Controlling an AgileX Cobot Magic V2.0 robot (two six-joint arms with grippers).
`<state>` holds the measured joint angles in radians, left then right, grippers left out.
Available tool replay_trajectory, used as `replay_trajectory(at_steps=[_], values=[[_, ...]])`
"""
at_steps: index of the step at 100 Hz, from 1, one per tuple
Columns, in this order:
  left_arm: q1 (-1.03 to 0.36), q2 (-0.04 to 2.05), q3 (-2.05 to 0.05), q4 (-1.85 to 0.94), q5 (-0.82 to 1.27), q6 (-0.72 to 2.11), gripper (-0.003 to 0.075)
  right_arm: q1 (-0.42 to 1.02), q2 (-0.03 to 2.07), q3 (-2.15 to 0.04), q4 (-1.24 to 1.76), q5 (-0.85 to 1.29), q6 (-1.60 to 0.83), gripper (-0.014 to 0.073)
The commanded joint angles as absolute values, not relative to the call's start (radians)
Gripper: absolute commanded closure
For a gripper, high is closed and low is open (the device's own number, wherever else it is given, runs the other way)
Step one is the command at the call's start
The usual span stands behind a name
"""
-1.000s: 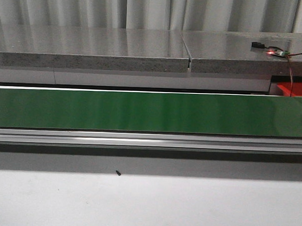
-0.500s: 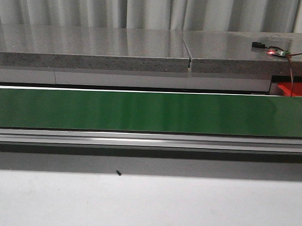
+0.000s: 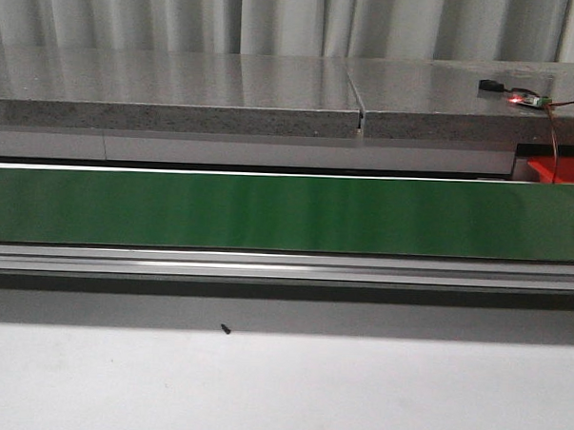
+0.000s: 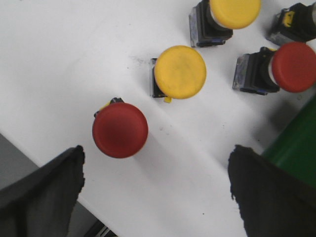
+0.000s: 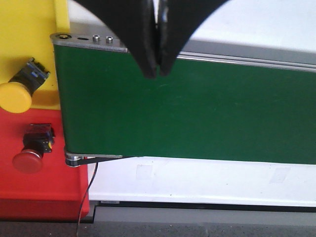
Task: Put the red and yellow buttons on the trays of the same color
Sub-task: 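Move the left gripper down toward another red-capped button, then close the left gripper around the red-capped button and lift it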
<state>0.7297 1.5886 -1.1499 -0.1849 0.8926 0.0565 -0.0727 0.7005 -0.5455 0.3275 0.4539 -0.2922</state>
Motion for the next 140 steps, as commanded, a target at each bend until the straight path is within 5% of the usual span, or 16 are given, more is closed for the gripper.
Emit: replay_trajectory(at_steps=[1,24,121,140], values=[[0.745,1.613,-1.231,-0.202,0.930,0.055,0.0146,-0.071,0.695,-0.572,0.344,0.388,-0.301,0.0661],[0.747,1.762,-1.379,-0.176,1.095,0.181,0.0155,-0.071,0.695,-0.572,0.344,0.388,-0.301,0.0661],[0.747,1.873,-1.424,-0.140,1.103,0.461,0.0210,-0.071,0.695,-0.572,0.344,0.382,-0.301,0.0661],[0.747,1.873,-1.424,-0.140,1.095,0.461,0.0418,-0.071,0.695,-0.572,0.344,0.382,-0.301,0.0661]])
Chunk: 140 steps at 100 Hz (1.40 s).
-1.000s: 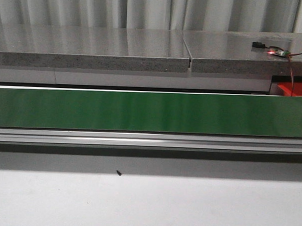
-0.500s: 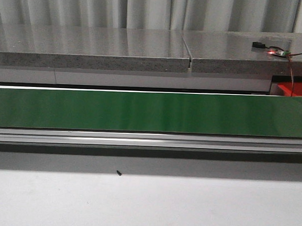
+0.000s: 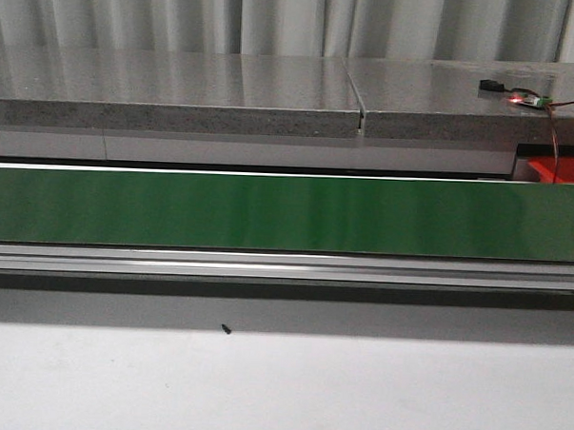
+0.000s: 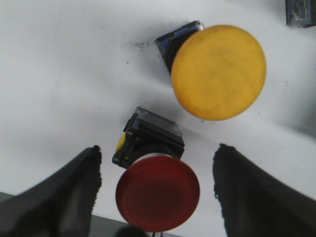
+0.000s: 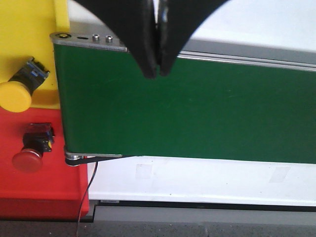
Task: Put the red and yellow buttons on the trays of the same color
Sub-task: 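Close the left gripper around the red-capped button and lift it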
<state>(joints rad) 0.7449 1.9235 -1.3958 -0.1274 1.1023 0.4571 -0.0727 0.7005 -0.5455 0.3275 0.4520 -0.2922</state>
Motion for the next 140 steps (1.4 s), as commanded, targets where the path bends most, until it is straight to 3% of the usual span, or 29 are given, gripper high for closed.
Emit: replay_trajectory(at_steps=[1,15,64,86,121,140], values=[[0.747,1.873,-1.424,-0.140,1.097,0.461,0.0437,-0.071,0.695,-0.572,0.344,0.382,-0.301,0.0661],[0.747,1.873,-1.424,-0.145,1.104,0.461,0.0549,-0.071,0.695,-0.572,0.344,0.382,-0.301,0.0661],[0.724,1.716,-1.424,-0.224,1.164,0.400,0.0551,-0.071,0.695,-0.572,0.344,0.393,-0.301,0.0661],[0.592,1.613,-1.465,-0.224,1.191,0.400,0.0552,-0.071,0.695,-0.572,0.344,0.390,-0.301,0.0661],[0.303,1.659,-1.618,-0.063,1.255,0.287,0.0552,-0.071,0.695,-0.572,0.344,0.395,-0.301,0.0661],[0.269,1.728,-1.625,-0.127,1.281,0.272,0.0552,-0.071,0.695,-0.572,0.344,0.395,-0.301,0.0661]])
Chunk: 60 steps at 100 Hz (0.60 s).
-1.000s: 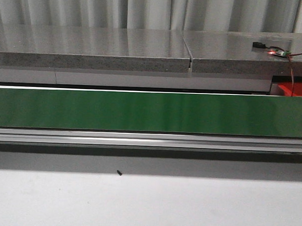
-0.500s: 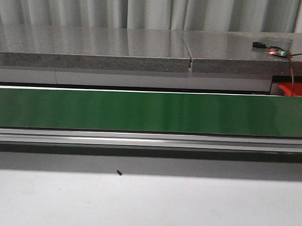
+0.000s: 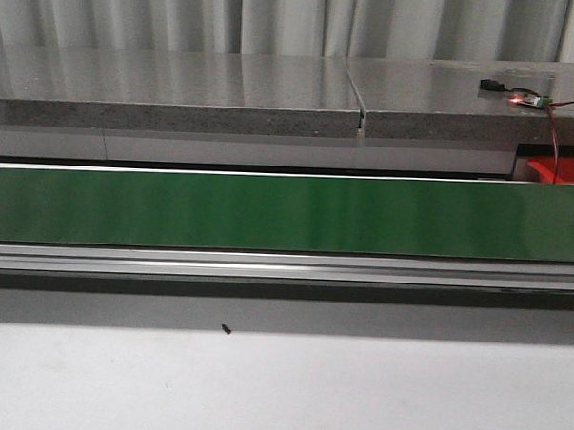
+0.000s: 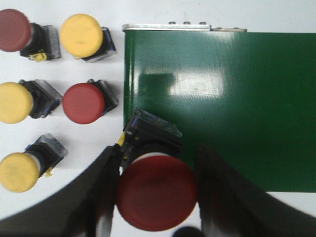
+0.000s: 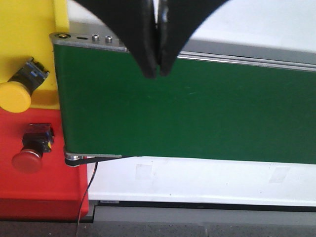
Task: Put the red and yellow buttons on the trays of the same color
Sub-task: 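Close the left gripper around the red-capped button and lift it, then set the red button on the belt's near end and open the left gripper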
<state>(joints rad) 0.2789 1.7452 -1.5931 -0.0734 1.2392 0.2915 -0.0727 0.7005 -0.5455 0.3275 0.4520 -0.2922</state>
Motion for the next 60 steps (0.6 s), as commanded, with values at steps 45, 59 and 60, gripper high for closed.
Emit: replay_trajectory(at_steps=[45,59,60], values=[[0.269,1.783,-1.625,-0.144,1.281,0.272,0.0429,-0.071,0.695,-0.572,0.344,0.396,-0.301,0.0661],[0.269,1.783,-1.625,-0.144,1.277,0.272,0.0255,-0.071,0.695,-0.572,0.344,0.396,-0.301,0.0661],[0.269,1.783,-1.625,-0.144,1.278,0.272,0.0251,-0.071,0.695,-0.572,0.344,0.396,-0.301,0.0661]])
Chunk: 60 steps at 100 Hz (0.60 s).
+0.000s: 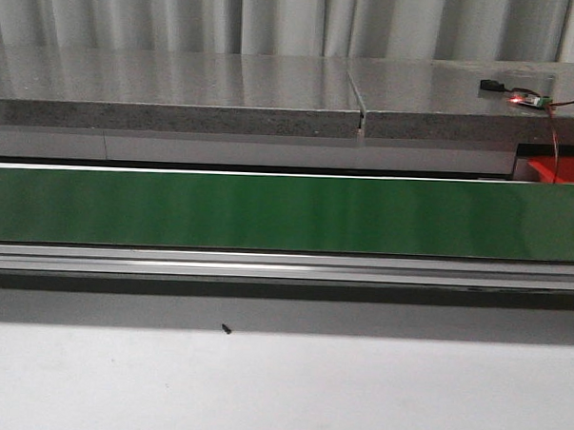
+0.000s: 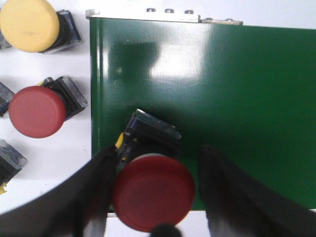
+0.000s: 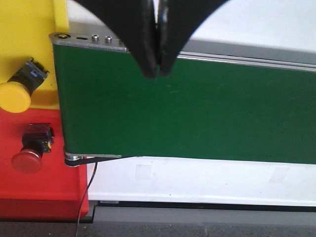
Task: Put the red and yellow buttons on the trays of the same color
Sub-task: 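Set the red button on the belt's near end and open the left gripper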
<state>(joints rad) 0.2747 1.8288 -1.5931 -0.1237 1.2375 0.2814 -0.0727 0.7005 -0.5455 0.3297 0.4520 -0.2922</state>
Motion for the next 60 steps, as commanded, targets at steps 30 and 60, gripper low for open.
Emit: replay_trajectory(at_steps=[30,60], values=[[0.269,1.746,-1.625,-0.178,1.245,0.274,0.0225,-0.071,0.695,-0.572,0.344,0.396,-0.301,0.0661],[0.348,1.649,-1.625,-0.182,1.236,0.243,0.0225,-0.071,0.695,-0.572,0.344,0.396,-0.301,0.0661]])
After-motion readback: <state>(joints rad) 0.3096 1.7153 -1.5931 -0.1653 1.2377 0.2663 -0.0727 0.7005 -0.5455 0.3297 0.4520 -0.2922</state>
